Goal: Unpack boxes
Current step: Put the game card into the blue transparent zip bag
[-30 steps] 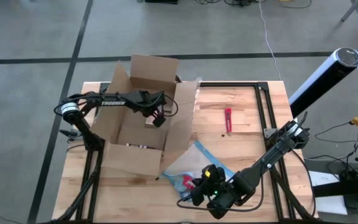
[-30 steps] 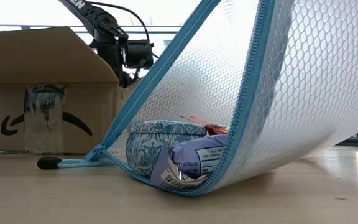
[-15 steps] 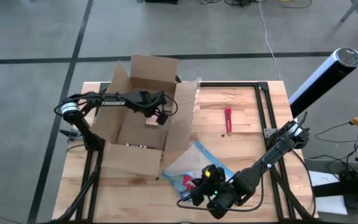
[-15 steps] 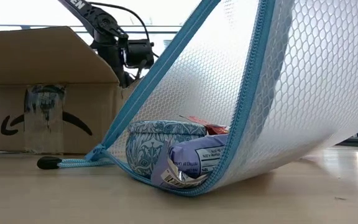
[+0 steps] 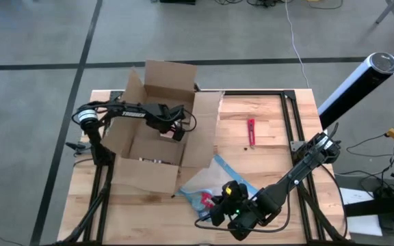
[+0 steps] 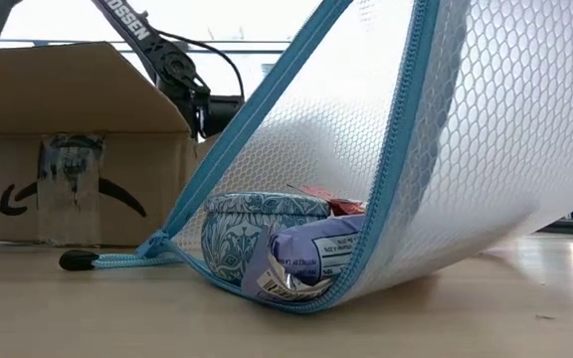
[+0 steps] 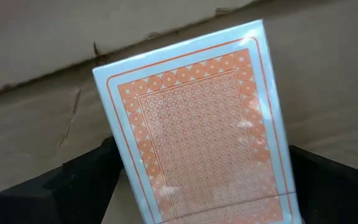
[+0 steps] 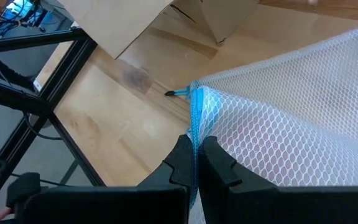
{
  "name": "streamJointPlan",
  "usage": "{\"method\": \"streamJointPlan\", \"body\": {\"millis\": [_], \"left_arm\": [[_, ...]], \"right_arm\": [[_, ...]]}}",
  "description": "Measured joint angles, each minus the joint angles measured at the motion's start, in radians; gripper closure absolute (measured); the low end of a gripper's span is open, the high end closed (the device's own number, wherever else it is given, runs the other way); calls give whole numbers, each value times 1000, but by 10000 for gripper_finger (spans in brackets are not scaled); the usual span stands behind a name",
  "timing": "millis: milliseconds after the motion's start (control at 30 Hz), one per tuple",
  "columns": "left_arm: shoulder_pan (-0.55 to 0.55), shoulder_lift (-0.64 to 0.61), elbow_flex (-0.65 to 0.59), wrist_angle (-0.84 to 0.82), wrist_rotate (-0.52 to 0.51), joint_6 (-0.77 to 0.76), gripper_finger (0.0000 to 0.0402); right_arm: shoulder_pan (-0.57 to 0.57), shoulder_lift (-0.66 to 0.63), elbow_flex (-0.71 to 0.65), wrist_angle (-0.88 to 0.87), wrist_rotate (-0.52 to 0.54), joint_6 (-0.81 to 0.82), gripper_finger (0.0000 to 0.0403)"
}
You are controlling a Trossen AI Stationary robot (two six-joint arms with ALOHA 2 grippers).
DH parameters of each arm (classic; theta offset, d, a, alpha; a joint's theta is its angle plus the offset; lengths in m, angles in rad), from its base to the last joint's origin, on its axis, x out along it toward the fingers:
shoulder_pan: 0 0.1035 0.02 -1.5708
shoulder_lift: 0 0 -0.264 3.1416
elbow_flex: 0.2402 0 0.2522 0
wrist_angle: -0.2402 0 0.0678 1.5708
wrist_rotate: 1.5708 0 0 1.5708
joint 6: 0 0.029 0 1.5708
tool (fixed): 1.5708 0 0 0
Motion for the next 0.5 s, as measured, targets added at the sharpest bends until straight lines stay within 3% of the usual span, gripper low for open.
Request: {"method": "streamJointPlan", "body": {"millis": [133, 300, 500], "left_arm": [[0, -2, -1, 1, -2, 12, 23], [-1, -12, -3, 8, 1, 40, 100], [-2, -50, -4, -1, 8, 72, 106]], "right_arm": [[0, 0, 0, 0, 0, 0, 403], [0, 0, 0, 1, 0, 0, 403], [0, 0, 0, 0, 0, 0, 403]]}}
